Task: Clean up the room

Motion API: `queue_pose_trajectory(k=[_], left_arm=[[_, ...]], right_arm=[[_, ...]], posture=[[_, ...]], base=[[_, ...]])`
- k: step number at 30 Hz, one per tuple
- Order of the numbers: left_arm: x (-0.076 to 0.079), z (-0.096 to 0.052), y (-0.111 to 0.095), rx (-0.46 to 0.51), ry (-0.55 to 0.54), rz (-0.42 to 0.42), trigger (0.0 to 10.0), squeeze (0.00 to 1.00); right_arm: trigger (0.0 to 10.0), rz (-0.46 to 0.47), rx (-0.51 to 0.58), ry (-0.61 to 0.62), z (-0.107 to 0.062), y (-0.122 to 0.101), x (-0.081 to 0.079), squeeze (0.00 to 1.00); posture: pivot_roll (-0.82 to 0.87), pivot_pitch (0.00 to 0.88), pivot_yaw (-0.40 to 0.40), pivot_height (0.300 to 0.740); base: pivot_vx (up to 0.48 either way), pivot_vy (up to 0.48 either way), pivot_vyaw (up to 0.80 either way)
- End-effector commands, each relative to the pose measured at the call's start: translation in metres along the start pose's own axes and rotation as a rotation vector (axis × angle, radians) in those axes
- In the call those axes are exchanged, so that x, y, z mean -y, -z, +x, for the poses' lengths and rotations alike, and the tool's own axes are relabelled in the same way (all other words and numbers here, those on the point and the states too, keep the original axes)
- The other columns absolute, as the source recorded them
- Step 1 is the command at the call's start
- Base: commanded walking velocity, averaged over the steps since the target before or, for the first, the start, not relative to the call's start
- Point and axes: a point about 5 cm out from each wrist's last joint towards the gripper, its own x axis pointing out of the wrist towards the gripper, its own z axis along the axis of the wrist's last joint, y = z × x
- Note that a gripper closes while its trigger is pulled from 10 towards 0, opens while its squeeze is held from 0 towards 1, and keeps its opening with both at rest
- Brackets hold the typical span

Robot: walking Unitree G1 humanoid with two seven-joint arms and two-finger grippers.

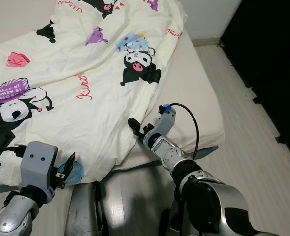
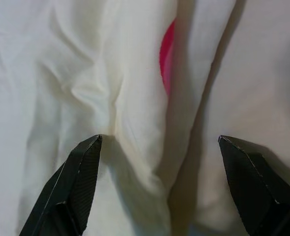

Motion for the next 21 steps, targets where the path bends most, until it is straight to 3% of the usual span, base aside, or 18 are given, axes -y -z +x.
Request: queue_pose_trajectory(k=[1, 4, 10, 20, 21], left_arm=[[-0.004, -0.006, 0.004, -0.038, 0.001, 0.016, 10.0, 0.00], [-0.005, -0.006, 0.004, -0.038, 0.000, 0.018, 10.0, 0.00], [-0.007, -0.007, 0.004, -0.044, 0.000, 0.026, 10.0, 0.00], [-0.006, -0.007, 0.004, -0.047, 0.004, 0.024, 10.0, 0.00], [-0.005, -0.006, 0.005, -0.047, 0.006, 0.022, 10.0, 0.00]], right_arm=[[10.0, 0.063, -0.062, -0.020, 0.000, 0.017, -0.003, 0.00], [10.0, 0.075, -0.061, -0.050, 0.002, 0.016, -0.010, 0.00], [10.0, 0.039, -0.085, -0.189, 0.007, 0.012, -0.039, 0.00], [10.0, 0.064, -0.066, -0.203, 0.008, 0.006, -0.042, 0.00], [0.0, 0.069, -0.064, -0.196, 0.007, 0.005, -0.040, 0.00]], posture=[[0.41, 0.441, -0.059, 0.522], [0.41, 0.442, -0.055, 0.522], [0.41, 0.444, -0.054, 0.522], [0.40, 0.440, -0.056, 0.522], [0.39, 0.445, -0.054, 0.522]], base=[[0.000, 0.000, 0.00], [0.000, 0.000, 0.00], [0.000, 0.000, 0.00], [0.000, 0.000, 0.00], [0.000, 0.000, 0.00]])
